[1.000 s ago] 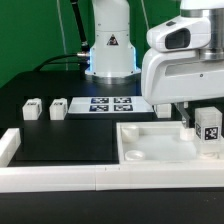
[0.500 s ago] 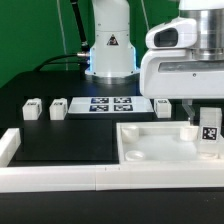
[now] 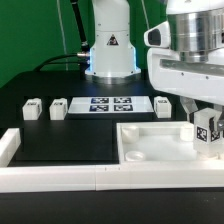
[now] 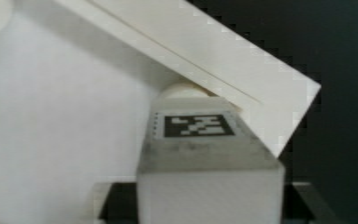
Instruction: Assemble square table
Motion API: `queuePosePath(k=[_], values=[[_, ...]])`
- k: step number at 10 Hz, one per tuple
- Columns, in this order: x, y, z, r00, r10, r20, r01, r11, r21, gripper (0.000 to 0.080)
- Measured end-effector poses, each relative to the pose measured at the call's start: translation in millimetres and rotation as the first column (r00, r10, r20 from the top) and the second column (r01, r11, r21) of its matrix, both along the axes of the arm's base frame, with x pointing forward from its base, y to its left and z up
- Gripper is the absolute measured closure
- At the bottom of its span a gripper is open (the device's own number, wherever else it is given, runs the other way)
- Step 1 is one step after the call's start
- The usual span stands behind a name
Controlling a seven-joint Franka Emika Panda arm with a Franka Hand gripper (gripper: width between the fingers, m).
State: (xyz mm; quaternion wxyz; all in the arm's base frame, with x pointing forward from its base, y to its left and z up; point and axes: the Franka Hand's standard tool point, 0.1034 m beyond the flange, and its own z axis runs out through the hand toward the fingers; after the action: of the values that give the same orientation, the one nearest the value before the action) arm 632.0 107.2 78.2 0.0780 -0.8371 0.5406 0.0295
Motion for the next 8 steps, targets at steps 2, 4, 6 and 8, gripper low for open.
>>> queuePosePath(k=[2, 4, 6, 8], values=[[-0.8, -0.3, -0.4, 0.994, -0.111, -0.023, 0.111, 0.994, 0.014, 0.0508], [-1.3, 1.5, -0.9, 1.0, 0.022, -0.001, -0.022, 1.0, -0.003, 0.0428], [-2.7, 9.9, -1.2, 0.936, 0.35, 0.038, -0.348, 0.936, -0.053, 0.0247], [-2.4, 7.7, -1.5, 0.867, 0.495, 0.054, -0.491, 0.868, -0.066, 0.0154]])
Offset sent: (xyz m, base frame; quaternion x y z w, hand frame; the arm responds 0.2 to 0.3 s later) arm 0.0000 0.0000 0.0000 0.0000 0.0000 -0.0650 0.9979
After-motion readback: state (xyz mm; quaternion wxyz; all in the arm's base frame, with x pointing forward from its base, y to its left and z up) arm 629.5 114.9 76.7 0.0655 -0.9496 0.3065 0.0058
